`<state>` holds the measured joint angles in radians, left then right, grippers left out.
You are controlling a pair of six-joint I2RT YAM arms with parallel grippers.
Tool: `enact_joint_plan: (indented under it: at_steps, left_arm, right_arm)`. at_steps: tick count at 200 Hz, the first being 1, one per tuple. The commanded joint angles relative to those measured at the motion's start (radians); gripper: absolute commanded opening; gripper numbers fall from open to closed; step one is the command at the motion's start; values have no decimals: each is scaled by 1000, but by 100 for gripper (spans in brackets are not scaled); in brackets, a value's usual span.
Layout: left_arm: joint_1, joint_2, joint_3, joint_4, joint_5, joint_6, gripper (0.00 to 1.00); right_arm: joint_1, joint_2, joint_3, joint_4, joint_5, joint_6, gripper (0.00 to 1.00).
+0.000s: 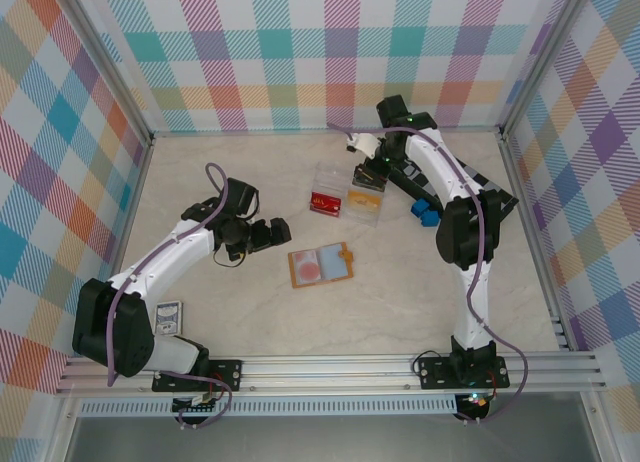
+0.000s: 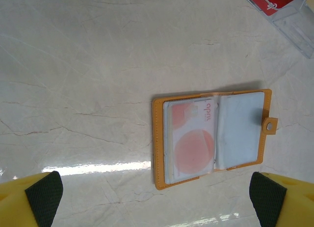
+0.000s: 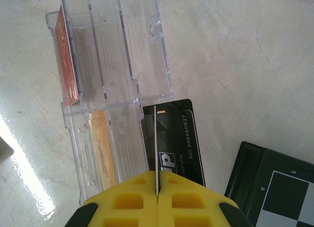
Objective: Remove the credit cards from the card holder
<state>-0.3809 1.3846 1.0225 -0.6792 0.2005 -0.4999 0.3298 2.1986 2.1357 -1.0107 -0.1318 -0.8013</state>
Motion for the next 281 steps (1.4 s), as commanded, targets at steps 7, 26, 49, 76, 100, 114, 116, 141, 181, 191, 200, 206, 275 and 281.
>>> enact_joint_plan:
  at_steps: [7, 26, 49, 76, 100, 114, 116, 141, 181, 191, 200, 206, 275, 281]
  left_arm:
    - [10, 11, -9, -8, 15, 21, 100]
    - [10, 11, -8, -8, 14, 23, 100]
    - [10, 12, -10, -10, 14, 23, 100]
    - [10, 16, -9, -6, 19, 24, 100]
    - [10, 20, -6, -3, 23, 21, 100]
    - [11, 22, -5, -2, 27, 21, 100]
    - [10, 22, -4, -1, 27, 21, 100]
    - [10, 25, -3, -1, 26, 21, 100]
    - [10, 29, -2, -3, 28, 21, 100]
    - [10, 30, -2, -3, 30, 23, 100]
    - [10, 32, 0, -3, 29, 22, 100]
    - [10, 32, -1, -3, 29, 23, 100]
    - [10, 39, -5, 1, 34, 22, 100]
    - [10, 39, -5, 0, 34, 21, 100]
  right_arm:
    - [0, 7, 30, -1, -8, -16, 2]
    - [2, 13, 29, 0, 12, -15, 3]
    - [0, 1, 29, -6, 6, -19, 1]
    - [1, -40, 27, -4, -40, -22, 0]
    - [1, -64, 26, 9, -45, -25, 0]
    - [1, -62, 24, 8, -28, -35, 0]
    - [0, -61, 24, 9, -24, -36, 0]
    - [0, -38, 23, 3, 20, -47, 0]
    - [0, -52, 13, 21, 0, -39, 0]
    - [-1, -65, 13, 28, -18, -39, 0]
    - [0, -75, 7, 37, -19, -44, 0]
    - [0, -78, 7, 44, -19, -44, 0]
    - [-9, -77, -17, 24, -22, -81, 0]
    - [-11, -75, -23, 20, -22, -86, 0]
